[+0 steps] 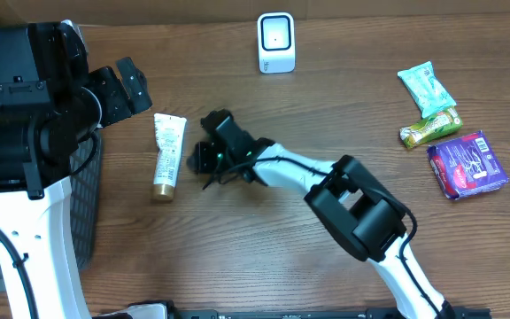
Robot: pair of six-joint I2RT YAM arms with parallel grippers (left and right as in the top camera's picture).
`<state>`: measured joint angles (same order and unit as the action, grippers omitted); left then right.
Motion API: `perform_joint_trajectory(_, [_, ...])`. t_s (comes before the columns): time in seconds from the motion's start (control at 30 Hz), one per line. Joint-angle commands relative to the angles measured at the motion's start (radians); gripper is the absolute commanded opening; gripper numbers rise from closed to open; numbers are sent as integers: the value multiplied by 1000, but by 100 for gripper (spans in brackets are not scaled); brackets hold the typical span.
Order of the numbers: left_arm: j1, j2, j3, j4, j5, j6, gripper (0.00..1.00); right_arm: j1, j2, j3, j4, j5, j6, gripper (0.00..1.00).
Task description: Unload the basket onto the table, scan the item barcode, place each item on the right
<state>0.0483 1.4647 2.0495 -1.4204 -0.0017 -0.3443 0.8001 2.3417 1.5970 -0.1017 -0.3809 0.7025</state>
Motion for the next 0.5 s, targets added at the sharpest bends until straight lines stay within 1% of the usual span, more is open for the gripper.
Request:
perform_joint_trajectory(0.0, [4,3,13,2,-8,8,100,-4,-85,29,-19,-55,-181,47])
perform_joint_trajectory(0.13, [4,3,13,3,-8,8,100,21,-103,54,-14,-55,-266,57])
perform_joint_trajectory(0.23, [4,3,13,2,-8,8,100,60,-103,55,-14,5,-355,66])
perform_joint_trajectory(0.33, [4,3,13,3,-8,8,100,105,-103,55,-19,51,-447,72])
perform_joint_trajectory(0.47, [4,3,13,3,-8,8,100,158,-103,70,10,80,-508,76])
